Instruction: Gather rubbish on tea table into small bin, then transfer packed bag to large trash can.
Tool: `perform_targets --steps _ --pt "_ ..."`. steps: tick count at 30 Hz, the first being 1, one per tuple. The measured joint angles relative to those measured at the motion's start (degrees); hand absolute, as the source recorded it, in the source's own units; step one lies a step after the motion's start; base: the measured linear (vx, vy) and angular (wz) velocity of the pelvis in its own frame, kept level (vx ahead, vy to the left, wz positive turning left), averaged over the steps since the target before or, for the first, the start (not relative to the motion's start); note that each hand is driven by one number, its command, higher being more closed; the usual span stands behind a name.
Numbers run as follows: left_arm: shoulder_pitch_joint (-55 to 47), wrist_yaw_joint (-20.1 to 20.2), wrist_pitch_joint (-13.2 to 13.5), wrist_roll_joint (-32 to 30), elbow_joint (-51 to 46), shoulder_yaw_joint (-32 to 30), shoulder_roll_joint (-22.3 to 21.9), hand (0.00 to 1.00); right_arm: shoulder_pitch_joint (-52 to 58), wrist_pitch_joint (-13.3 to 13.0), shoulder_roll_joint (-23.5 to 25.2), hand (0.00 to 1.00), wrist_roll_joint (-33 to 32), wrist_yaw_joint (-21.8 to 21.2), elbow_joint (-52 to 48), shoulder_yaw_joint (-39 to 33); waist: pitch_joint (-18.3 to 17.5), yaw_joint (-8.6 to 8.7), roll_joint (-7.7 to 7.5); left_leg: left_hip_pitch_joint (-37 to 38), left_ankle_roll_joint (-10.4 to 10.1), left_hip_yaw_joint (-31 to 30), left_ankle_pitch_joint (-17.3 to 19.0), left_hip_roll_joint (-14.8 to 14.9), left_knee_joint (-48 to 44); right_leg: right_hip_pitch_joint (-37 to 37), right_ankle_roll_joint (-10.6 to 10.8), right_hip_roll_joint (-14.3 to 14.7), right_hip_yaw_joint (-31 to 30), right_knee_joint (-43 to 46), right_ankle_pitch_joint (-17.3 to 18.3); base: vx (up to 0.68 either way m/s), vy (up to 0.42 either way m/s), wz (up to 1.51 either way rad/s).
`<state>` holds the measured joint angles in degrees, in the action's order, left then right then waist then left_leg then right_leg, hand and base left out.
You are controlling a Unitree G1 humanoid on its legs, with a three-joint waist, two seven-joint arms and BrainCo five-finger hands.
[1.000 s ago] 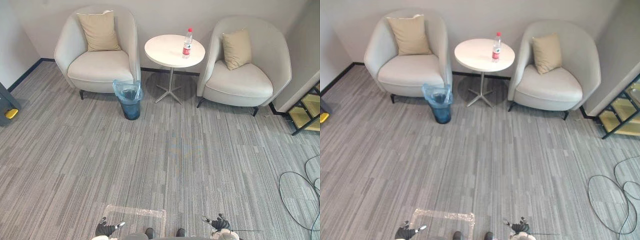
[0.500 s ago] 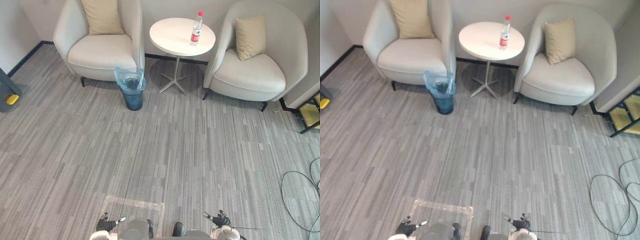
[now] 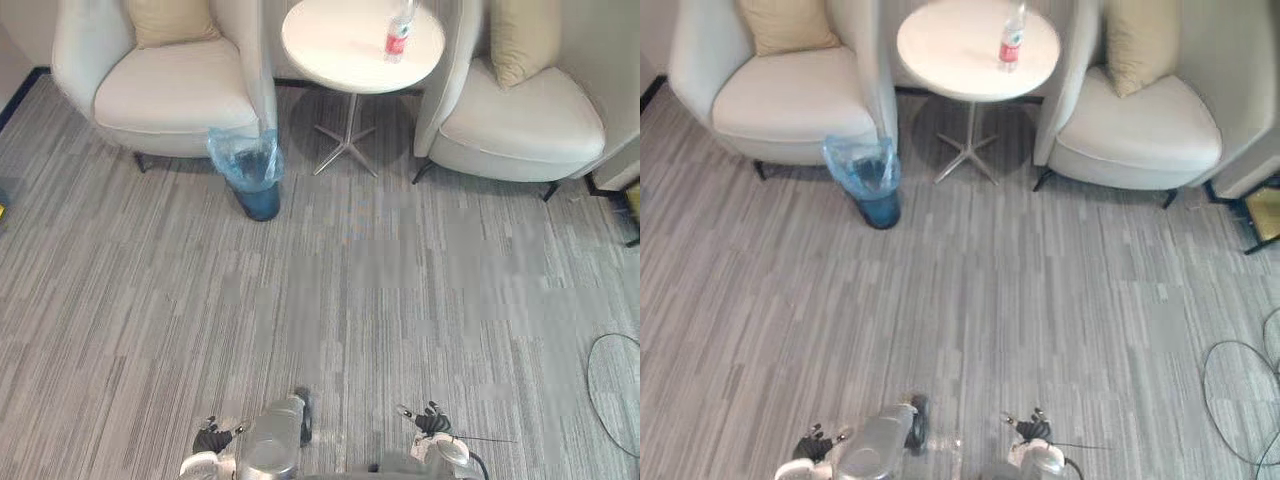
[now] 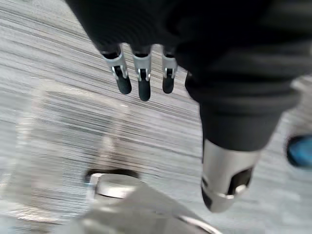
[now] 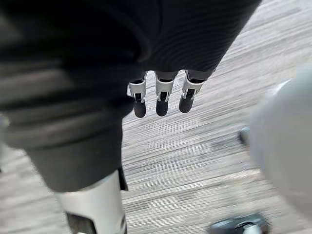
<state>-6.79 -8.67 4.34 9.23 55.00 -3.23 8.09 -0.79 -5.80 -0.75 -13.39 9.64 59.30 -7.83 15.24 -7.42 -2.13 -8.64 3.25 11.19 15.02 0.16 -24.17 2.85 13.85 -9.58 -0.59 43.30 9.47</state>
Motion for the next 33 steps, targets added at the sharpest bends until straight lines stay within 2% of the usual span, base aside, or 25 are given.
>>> perform_targets --steps 1,2,3,5,8,9,10,11,12,13,14,15,16,17,18,19,20,21,24,25,26,28,30,32,33 --pt "0.1 0.0 0.0 -0.1 -0.4 0.1 0.1 0.0 -0.1 -0.2 0.1 0.0 0.1 -0.1 -1.0 0.2 0.0 0.78 -0.01 3.5 -0.1 0.0 1.6 0.4 1.2 4.2 -2.3 -0.6 2.0 10.0 -0.3 0.45 0.017 -0.2" --pt "0.2 0.0 0.0 0.0 -0.4 0.2 0.2 0.0 0.0 -0.2 0.1 0.0 0.1 -0.2 -2.2 0.2 0.1 1.27 0.12 6.7 -0.2 0.0 2.7 0.9 2.6 7.3 -6.0 -1.5 5.5 14.9 1.5 0.45 -0.005 -0.22" --pt "0.2 -0.1 0.0 0.0 -0.4 0.1 0.0 0.0 0.0 -0.4 0.0 0.0 0.4 -0.2 -2.5 0.1 0.5 1.43 0.78 8.4 -0.5 0.0 3.2 1.4 3.4 8.7 -7.3 -1.6 7.4 15.8 2.2 0.39 -0.049 -0.16" --pt "0.5 0.0 0.1 0.0 -0.4 0.0 0.1 0.0 -1.0 -0.6 -0.2 0.0 2.2 -0.3 -2.4 0.3 1.1 2.08 0.97 15.0 -1.1 -0.5 4.1 3.7 6.6 11.7 -10.8 -0.6 14.4 10.3 4.9 0.41 -0.094 0.04" --pt "0.5 0.0 0.2 0.0 -0.4 -0.2 0.2 0.0 -1.4 -0.7 -0.6 0.0 2.2 -0.3 -2.7 1.4 1.1 2.96 0.74 18.9 -1.2 -1.6 4.1 4.9 8.6 15.3 -11.9 2.0 16.8 -4.1 3.7 0.37 -0.139 0.33" --pt "0.2 0.0 0.3 -0.1 -0.4 -0.3 0.3 0.0 -1.7 -0.6 -0.7 0.0 2.2 -0.3 -2.6 1.8 1.1 3.8 0.47 20.0 -1.9 -3.3 4.5 4.5 9.9 15.7 -12.3 3.5 16.0 -15.0 -1.7 0.44 -0.206 0.64" --pt "-0.3 0.0 0.3 -0.1 -0.4 -0.3 0.8 0.0 -1.3 -0.5 -0.8 0.0 2.2 -0.3 -2.1 2.4 0.8 4.43 -0.87 21.9 -4.1 -5.8 5.9 2.4 11.0 15.5 -12.3 3.7 14.3 -22.0 -10.3 0.44 -0.206 0.66" --pt "-0.1 0.0 0.2 -0.1 -0.2 -0.4 1.2 0.0 -1.0 -0.5 -1.0 0.0 2.2 -0.4 -2.2 2.4 0.7 4.59 -2.06 22.8 -5.2 -6.9 6.6 1.7 11.2 15.7 -16.9 3.6 14.2 -21.9 -10.4 0.45 -0.211 0.29" --pt "0.4 0.0 0.3 -0.1 0.7 -0.3 -0.7 0.0 -2.3 -0.4 -2.7 0.0 2.3 -0.7 -2.1 2.6 1.2 3.92 1.68 23.5 -5.6 -9.5 7.9 4.3 10.5 16.3 -16.5 4.8 14.5 -17.3 -7.6 0.41 -0.214 0.18" --pt "0.2 0.0 0.3 -0.1 0.8 -0.2 -1.8 0.0 -2.0 -0.4 -2.9 0.0 2.3 -0.7 -1.9 1.9 0.3 4.65 2.81 22.5 -5.3 -12.5 8.0 5.2 8.9 16.2 -15.9 6.2 15.0 -17.3 -3.5 0.5 -0.263 0.14" --pt "0.1 0.0 0.4 -0.1 0.8 -0.3 -2.0 0.0 -2.0 -0.3 -3.0 0.0 2.3 -0.8 -2.0 1.2 0.0 4.62 3.52 21.7 -5.3 -13.7 7.9 6.0 7.5 15.9 -16.3 6.4 16.0 -17.5 -2.6 0.41 -0.226 0.51" --pt "0.5 0.1 0.3 -0.2 0.9 -0.3 -2.2 0.0 -1.9 -0.3 -2.9 0.0 2.2 -0.7 -2.0 0.0 -0.3 4.76 4.42 17.8 -5.5 -17.7 7.6 7.6 -0.2 14.2 -16.8 7.7 18.6 -19.0 -1.2 0.42 -0.237 0.56" --pt "1.2 0.2 0.2 -0.2 0.9 -1.4 -2.2 0.0 -1.9 0.1 -2.8 0.0 2.1 -0.6 -1.5 -0.2 -0.1 4.6 4.58 13.1 -6.0 -19.9 4.9 8.2 -10.8 11.5 -17.1 9.0 20.0 -21.3 -0.5 0.39 -0.227 0.58" --pt "1.5 0.2 0.2 -0.2 0.9 -1.7 -2.2 0.0 -1.7 0.1 -2.8 0.0 2.1 -0.6 -1.4 -0.2 0.0 4.45 4.61 11.4 -6.8 -20.0 3.0 8.5 -15.0 9.8 -17.3 9.7 20.3 -22.4 -0.4 0.39 -0.185 0.46" --pt "1.7 0.2 0.2 -0.1 0.7 -2.3 -2.3 0.0 -1.8 0.7 -2.8 0.0 1.9 -0.7 -1.2 0.3 0.7 3.71 4.72 7.6 -7.4 -19.5 -1.5 9.7 -24.4 5.8 -17.8 10.8 20.9 -25.6 -0.3 0.4 -0.12 0.39" --pt "1.7 0.4 0.3 -0.1 0.1 -2.5 -1.8 0.0 -2.1 0.7 -2.4 0.0 0.9 -0.8 -1.1 1.8 1.7 3.3 3.99 3.6 -7.5 -16.9 0.4 10.9 -32.2 0.5 -19.3 11.9 21.4 -29.1 0.1 0.49 -0.131 0.43" --pt "1.8 0.5 0.3 -0.2 -0.6 -2.4 -1.1 0.0 -2.1 0.7 -1.7 0.0 -0.5 -0.8 -0.9 2.4 2.6 2.3 3.27 -0.1 -6.8 -13.9 2.4 10.7 -34.0 -3.8 -19.0 11.9 21.9 -32.1 -0.2 0.4 -0.11 0.32" --pt "1.8 0.6 0.3 -0.1 -0.9 -2.2 -1.0 0.0 -2.2 0.6 -1.6 0.0 -0.9 -0.9 -0.9 2.4 2.7 2.04 2.98 -1.7 -6.4 -12.4 3.4 10.4 -33.3 -5.2 -18.7 11.9 22.2 -33.4 -0.7 0.37 -0.106 0.07" --pt "1.8 0.7 0.3 -0.2 -2.3 -1.8 -1.4 0.0 -3.2 0.2 -1.5 0.0 -2.8 -0.9 -0.9 2.4 2.8 0.54 2.85 -7.6 -5.2 -7.0 3.8 6.3 -14.4 -9.6 -18.0 11.4 22.2 -37.9 -0.8 0.35 0.01 -0.05" --pt "1.9 1.2 0.3 -0.2 -2.3 -1.9 -1.8 0.0 -4.0 0.1 -1.4 0.0 -2.8 -1.0 -0.8 2.3 3.3 0.09 3.1 -8.5 -4.0 -5.7 -1.9 4.4 -4.1 -11.0 -17.0 10.9 21.5 -38.9 -0.2 0.47 0.145 -0.4" --pt "1.9 1.3 0.3 -0.2 -1.8 -2.1 -1.8 0.0 -4.1 0.0 -0.9 0.0 -2.8 -1.0 -0.8 2.4 3.8 -1.71 2.1 -6.1 -3.4 -4.1 -8.1 2.9 1.2 -12.4 -16.0 9.7 19.2 -39.5 0.4 0.4 0.13 -0.42" --pt "2.3 1.5 0.3 -0.3 -1.7 -2.1 -1.5 0.0 -4.4 0.0 -0.6 0.0 -2.7 -1.2 -1.0 2.7 3.4 -1.93 1.4 -4.7 -2.6 -2.6 -8.5 1.7 1.9 -13.5 -14.8 8.8 17.1 -42.0 -1.5 0.42 0.132 -0.17" --pt "2.1 1.7 0.3 -0.5 -0.8 -2.6 -1.8 0.0 -4.8 0.0 -0.2 0.0 -2.5 -1.3 -1.0 3.6 3.7 -2.79 1.7 -7.6 -1.8 -0.6 -7.3 3.6 -8.4 -16.0 -14.6 8.8 13.9 -43.6 -4.2 0.4 0.187 -0.29" --pt "0.4 2.0 0.2 -0.6 0.4 -4.1 -2.8 0.0 -3.4 0.0 0.2 0.0 -2.3 -2.0 -0.9 4.1 1.0 -3.55 2.78 -6.5 -1.7 -2.5 -3.2 4.2 -4.1 -15.8 -12.1 9.5 9.6 -38.7 -1.2 0.28 0.18 -0.64" --pt "0.3 2.3 0.2 -0.6 0.4 -4.3 -2.7 0.0 -3.3 0.1 0.4 0.0 -2.2 -2.1 -0.8 4.2 0.8 -3.6 2.19 -5.8 -1.9 -1.7 -2.5 3.8 -3.6 -15.3 -11.8 8.7 9.1 -36.8 -0.2 0.24 0.157 -0.62"
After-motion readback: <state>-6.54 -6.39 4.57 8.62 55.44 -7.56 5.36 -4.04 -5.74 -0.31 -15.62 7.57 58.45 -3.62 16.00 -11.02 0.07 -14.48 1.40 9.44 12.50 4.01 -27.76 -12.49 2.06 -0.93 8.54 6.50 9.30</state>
